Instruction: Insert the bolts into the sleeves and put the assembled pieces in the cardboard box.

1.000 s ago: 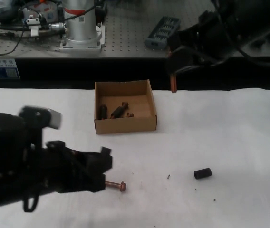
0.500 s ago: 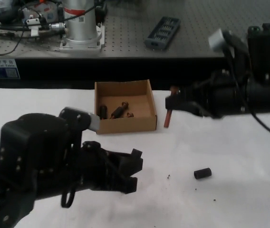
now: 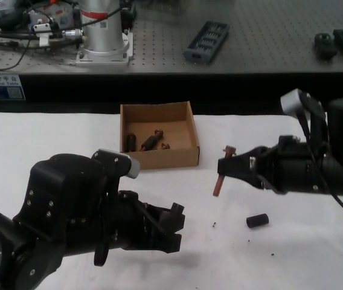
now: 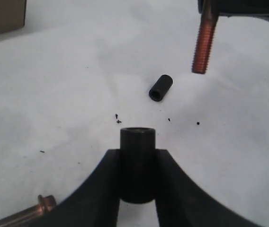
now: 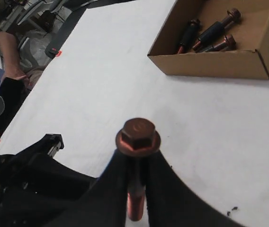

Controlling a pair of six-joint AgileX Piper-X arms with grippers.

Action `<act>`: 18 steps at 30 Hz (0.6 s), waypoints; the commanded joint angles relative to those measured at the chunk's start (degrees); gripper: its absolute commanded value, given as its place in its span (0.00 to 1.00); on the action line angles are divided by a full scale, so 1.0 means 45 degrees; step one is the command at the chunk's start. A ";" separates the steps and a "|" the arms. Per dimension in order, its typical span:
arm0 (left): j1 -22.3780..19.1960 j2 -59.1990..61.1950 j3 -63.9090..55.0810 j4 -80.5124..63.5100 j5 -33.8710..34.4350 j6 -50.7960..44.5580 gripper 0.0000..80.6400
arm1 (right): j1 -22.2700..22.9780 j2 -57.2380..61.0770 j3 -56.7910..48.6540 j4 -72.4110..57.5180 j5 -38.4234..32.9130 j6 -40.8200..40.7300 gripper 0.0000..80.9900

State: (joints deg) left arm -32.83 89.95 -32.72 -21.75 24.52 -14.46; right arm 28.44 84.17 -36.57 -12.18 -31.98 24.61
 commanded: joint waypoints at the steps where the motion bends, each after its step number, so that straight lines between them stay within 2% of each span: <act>1: -0.0046 -0.0030 -0.0132 -0.0334 0.0416 0.0160 0.07 | -0.0059 0.0040 0.0276 -0.0522 -0.0257 0.0050 0.06; 8: -0.0300 -0.0792 -0.0132 0.0130 0.0318 0.0692 0.07 | -0.0059 0.0265 0.0607 -0.1382 -0.0436 0.0358 0.06; 12: -0.0525 -0.1367 -0.0132 0.1330 -0.0348 0.1021 0.07 | 0.0042 0.0382 0.0666 -0.1487 -0.0601 0.0556 0.06; 18: -0.0559 -0.1427 0.0058 0.1902 -0.0151 0.1021 0.07 | 0.0847 0.0382 0.0776 -0.1487 -0.1319 0.0616 0.06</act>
State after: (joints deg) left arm -35.03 84.23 -32.72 -14.95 23.97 -10.69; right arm 30.94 85.83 -33.33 -17.83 -35.95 27.38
